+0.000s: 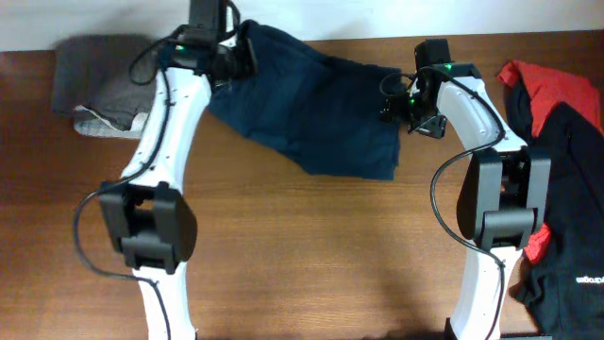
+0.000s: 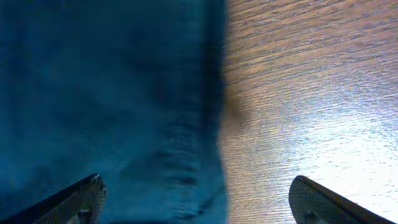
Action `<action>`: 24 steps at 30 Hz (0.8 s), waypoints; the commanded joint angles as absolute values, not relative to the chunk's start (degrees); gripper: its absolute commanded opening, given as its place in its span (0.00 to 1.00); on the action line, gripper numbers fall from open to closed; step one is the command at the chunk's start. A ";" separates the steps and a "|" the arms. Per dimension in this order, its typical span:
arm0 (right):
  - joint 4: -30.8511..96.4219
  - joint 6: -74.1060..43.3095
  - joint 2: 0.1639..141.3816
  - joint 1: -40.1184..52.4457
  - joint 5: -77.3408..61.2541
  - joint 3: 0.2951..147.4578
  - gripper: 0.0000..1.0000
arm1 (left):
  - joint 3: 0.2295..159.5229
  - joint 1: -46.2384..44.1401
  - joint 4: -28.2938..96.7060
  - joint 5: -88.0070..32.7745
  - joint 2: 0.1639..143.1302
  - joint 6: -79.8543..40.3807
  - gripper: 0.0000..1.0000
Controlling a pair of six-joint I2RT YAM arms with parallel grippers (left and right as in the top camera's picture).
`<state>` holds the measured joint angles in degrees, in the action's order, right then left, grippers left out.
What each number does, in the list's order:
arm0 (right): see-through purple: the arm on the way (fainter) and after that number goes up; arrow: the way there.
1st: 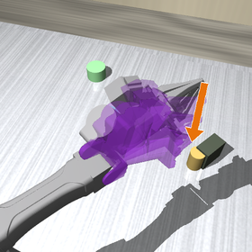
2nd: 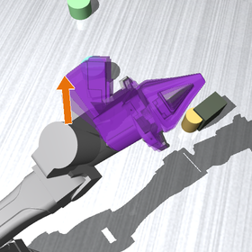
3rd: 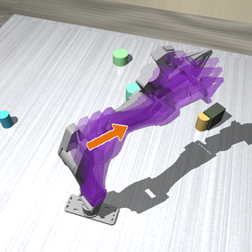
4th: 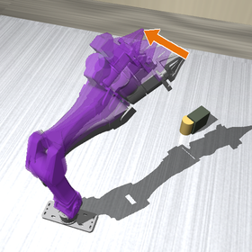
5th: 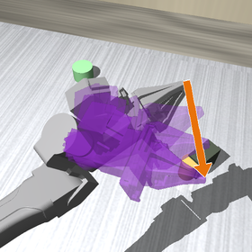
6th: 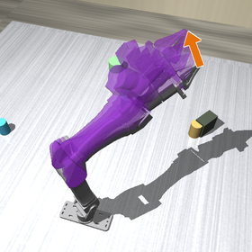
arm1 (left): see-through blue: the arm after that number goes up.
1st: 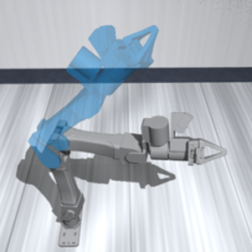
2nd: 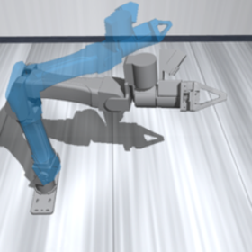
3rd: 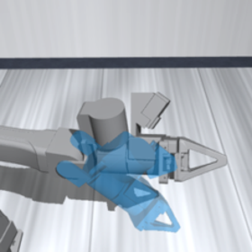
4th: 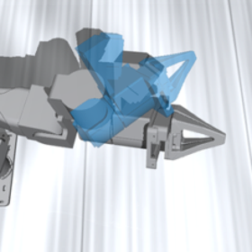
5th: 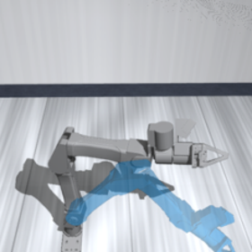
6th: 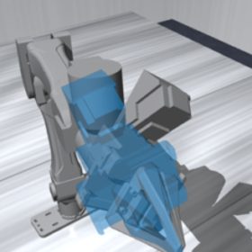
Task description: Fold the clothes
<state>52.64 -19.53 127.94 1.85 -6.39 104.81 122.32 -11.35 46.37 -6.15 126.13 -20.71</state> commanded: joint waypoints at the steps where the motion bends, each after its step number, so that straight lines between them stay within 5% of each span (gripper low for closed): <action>1: 52.64 -20.03 128.01 1.87 -6.92 104.55 0.99 | 123.63 -12.99 41.25 -6.15 129.64 -26.35 0.01; 13: 48.29 -20.03 128.01 1.91 -6.87 100.75 0.99 | 125.10 -15.81 35.70 -4.56 132.49 -29.71 0.01; 24: 46.00 -20.01 128.01 1.85 -5.78 100.60 0.98 | 132.79 -8.64 63.16 1.78 132.18 -29.98 0.00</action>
